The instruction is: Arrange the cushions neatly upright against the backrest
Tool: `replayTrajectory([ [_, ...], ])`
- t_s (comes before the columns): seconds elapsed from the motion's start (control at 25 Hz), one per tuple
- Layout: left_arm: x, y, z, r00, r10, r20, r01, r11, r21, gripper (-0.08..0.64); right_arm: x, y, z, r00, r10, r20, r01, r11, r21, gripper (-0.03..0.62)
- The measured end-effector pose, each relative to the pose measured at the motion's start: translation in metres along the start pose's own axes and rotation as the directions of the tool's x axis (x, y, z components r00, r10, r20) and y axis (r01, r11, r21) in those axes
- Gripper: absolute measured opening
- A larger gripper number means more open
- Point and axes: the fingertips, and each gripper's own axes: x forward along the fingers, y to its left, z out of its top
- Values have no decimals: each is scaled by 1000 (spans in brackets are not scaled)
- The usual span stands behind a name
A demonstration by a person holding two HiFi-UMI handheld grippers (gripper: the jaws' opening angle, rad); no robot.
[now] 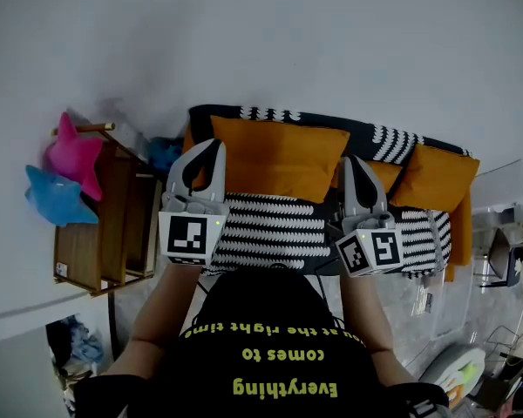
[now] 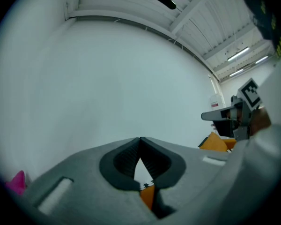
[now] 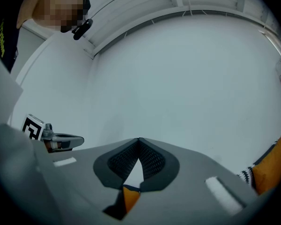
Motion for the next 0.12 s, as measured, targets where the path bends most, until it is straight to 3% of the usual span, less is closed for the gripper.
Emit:
replayTrajectory([
  [0.12,1,-4,1,1000,-8,-4,8,1000,12,0,-4,-2,-1,1000,-6,-10,6,1000,7,11],
])
